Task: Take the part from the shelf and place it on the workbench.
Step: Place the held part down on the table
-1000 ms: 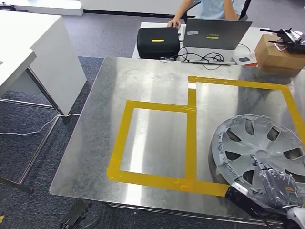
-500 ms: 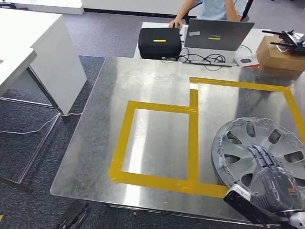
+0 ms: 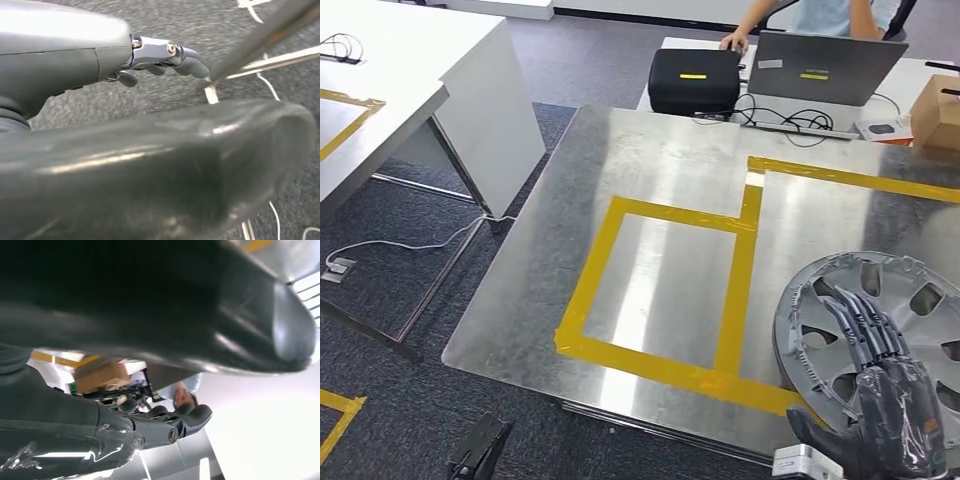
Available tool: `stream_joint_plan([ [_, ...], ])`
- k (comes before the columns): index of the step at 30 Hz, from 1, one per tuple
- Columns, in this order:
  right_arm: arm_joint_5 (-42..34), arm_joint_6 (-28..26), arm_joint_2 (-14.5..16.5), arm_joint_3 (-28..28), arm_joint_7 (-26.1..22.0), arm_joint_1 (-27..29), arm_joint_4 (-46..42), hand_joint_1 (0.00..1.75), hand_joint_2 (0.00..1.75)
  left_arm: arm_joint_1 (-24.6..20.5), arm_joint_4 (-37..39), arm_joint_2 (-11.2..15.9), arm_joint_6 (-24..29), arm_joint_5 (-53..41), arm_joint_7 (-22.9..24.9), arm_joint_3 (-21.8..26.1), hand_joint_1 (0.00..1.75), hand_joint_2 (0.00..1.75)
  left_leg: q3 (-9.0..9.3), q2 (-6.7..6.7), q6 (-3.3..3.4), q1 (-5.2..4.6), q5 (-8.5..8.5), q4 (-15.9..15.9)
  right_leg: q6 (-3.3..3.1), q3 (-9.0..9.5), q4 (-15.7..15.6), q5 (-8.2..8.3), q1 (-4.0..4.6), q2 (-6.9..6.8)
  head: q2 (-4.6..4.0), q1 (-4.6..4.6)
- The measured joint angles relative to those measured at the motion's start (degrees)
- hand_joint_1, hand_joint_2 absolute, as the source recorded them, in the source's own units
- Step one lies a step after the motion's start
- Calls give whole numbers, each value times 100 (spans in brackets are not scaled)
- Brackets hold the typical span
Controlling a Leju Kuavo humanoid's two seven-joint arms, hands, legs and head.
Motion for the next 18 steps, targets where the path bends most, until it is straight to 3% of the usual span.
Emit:
stream_joint_plan([
  [2, 93, -228, 49, 129, 20, 30, -88, 0, 0, -18, -41, -8, 37, 12, 14, 5, 0, 0, 499, 292, 49, -27, 213, -769, 45, -11, 10, 43, 31, -138, 0, 3],
  [3, 132, -329, 70, 183, 41, 44, -128, 0, 0, -26, -59, -13, 54, 16, 25, 8, 0, 0, 610, 378, 80, -42, 251, -966, 73, -7, 13, 69, 41, -208, 0, 2],
  [5, 196, -502, 108, 266, 105, 67, -196, 0, 0, -14, -71, -19, 93, 21, 72, 22, 0, 0, 579, 290, 159, -67, 306, -1023, 140, 5, 0, 130, 34, -347, 0, 5],
  [6, 221, -573, 124, 295, 138, 80, -225, 0, 0, 6, -71, -24, 110, 19, 96, 29, 0, 0, 544, 227, 200, -64, 342, -1034, 179, -4, 10, 112, 17, -310, 0, 2],
  [7, 240, -636, 139, 320, 166, 101, -253, 0, 0, 25, -72, -29, 128, 15, 119, 35, 0, 0, 504, 161, 246, -57, 391, -1040, 216, -33, 85, 12, 4, -182, 0, 6],
  [8, 249, -690, 153, 339, 187, 127, -277, 0, 0, 36, -74, -36, 146, 11, 132, 38, 0, 0, 455, 95, 290, -45, 449, -1049, 245, -97, 275, -180, -5, -2, 0, 8],
  [10, 260, -808, 187, 365, 218, 167, -308, 0, 0, 36, -78, -50, 199, 7, 170, 43, 0, 0, 325, -48, 340, -39, 561, -1045, 268, -305, 970, -717, 1, 339, 0, 15],
  [11, 261, -891, 212, 372, 228, 184, -317, 0, 0, 39, -79, -58, 243, 8, 207, 48, 0, 0, 252, -122, 351, -46, 615, -1041, 262, -392, 1330, -921, 14, 393, 0, 14],
  [12, 262, -998, 250, 374, 232, 202, -324, 0, 0, 50, -79, -65, 303, 7, 261, 57, 0, 0, 181, -200, 353, -53, 669, -1036, 249, -412, 1550, -1017, 29, 412, 0, 14],
  [13, 261, -1118, 297, 371, 231, 226, -333, 0, 0, 67, -78, -72, 378, 2, 326, 67, 0, 0, 116, -281, 350, -58, 720, -1031, 230, -335, 1568, -1001, 44, 420, 0, 13],
  [15, 242, -1361, 418, 334, 193, 278, -366, 0, 0, 101, -69, -80, 566, -24, 464, 87, 0, 0, 7, -451, 328, -59, 812, -1017, 178, 146, 942, -730, 60, 510, 0, 14],
  [17, 186, -1567, 560, 262, 97, 321, -415, 0, 0, 112, -57, -83, 790, -49, 599, 105, 0, 0, -83, -603, 281, -59, 898, -1000, 130, 684, 120, -591, 51, 780, 0, 9],
  [18, 146, -1663, 635, 218, 32, 342, -438, 0, 0, 114, -50, -82, 897, -52, 656, 121, 0, 0, -119, -669, 251, -56, 943, -993, 116, 818, -104, -590, 46, 871, 0, 11],
])
